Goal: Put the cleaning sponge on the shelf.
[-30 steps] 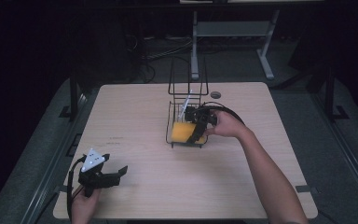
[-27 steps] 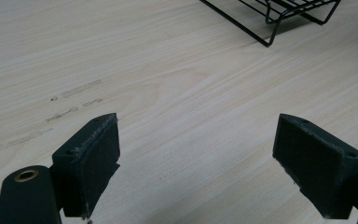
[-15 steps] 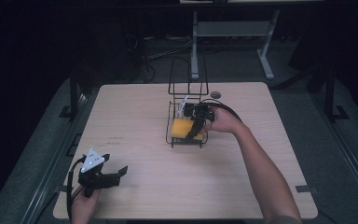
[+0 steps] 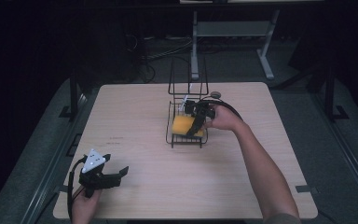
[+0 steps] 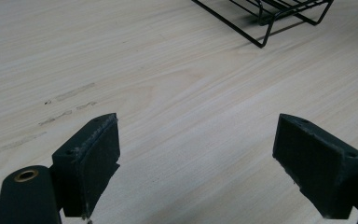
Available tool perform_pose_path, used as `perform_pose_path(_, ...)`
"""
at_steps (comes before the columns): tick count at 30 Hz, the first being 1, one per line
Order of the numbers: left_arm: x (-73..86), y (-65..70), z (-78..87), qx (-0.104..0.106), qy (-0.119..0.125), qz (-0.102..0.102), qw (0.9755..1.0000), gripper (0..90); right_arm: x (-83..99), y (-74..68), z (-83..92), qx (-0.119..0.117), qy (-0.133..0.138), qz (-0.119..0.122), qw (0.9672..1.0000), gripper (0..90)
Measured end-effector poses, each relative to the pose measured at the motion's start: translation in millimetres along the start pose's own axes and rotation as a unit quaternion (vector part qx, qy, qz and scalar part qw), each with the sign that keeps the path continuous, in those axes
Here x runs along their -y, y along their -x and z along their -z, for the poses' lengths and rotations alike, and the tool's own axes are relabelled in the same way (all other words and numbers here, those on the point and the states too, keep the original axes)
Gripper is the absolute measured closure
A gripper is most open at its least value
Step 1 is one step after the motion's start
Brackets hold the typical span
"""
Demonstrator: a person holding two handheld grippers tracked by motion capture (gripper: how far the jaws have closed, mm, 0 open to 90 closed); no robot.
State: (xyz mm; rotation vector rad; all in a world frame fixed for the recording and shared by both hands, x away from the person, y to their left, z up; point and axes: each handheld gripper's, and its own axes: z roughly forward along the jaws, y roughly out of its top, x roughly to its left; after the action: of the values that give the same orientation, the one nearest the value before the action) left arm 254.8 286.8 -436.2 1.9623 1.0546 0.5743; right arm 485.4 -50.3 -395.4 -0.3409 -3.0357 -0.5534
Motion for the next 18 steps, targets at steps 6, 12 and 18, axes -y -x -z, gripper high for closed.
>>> perform_pose_path(6,0.6,-0.4,0.8,-0.001,0.002,0.002,1.0,14.1,-1.3,0.5,-2.7,0.003,-0.006,0.003,1.0,21.5)
perform_pose_path(12,0.2,-0.2,0.4,0.0,0.003,0.002,1.0,14.1,1.7,1.9,-7.5,0.005,-0.009,-0.001,0.9999,21.4)
perform_pose_path(18,0.5,-0.7,0.5,-0.001,0.001,0.004,1.0,14.1,2.8,2.6,-9.0,0.002,-0.005,-0.003,1.0,21.2)
